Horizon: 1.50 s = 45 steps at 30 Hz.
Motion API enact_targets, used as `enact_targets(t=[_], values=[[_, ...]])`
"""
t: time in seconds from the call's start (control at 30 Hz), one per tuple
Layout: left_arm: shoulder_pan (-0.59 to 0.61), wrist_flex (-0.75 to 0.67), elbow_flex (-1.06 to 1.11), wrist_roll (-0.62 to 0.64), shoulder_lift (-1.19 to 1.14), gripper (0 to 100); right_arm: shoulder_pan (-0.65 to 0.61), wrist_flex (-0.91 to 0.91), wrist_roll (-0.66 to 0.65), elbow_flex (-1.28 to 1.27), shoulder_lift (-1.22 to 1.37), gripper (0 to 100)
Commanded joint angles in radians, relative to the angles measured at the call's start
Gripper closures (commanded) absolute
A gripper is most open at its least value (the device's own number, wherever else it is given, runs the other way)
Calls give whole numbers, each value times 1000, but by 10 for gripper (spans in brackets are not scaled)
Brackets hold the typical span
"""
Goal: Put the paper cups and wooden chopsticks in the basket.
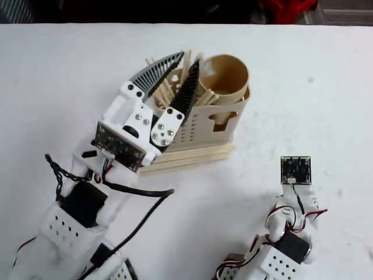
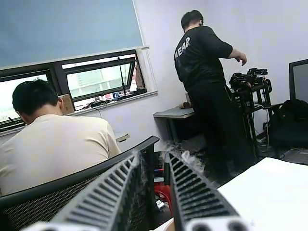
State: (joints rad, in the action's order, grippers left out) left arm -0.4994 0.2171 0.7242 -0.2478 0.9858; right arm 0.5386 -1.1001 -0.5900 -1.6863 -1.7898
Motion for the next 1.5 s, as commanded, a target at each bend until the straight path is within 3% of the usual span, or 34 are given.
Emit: enact_targets(t=[0.0,0.1,0.3,0.47,0.7,0.77,0.9,1.47], values=[[-4,-20,0,6,18,902,4,-1,11,-5,-13,981],[-4,14,2,6,18,902,4,-1,11,-5,-13,981],[-12,288,112,6,-18,899,4,-1,11,-5,-12,981],[-12,354,124,-63,-269,901,4,-1,11,-5,-12,981],[-12,654,-80,-123,-608,902,4,-1,11,-5,-13,981],[-13,700,-87,-193,-673,902,5,-1,11,-5,-13,981],[-10,654,-84,-292,-751,902,8,-1,17,-5,-15,981],[96,683,-100,-301,-901,899,2,-13,11,-5,-15,981]])
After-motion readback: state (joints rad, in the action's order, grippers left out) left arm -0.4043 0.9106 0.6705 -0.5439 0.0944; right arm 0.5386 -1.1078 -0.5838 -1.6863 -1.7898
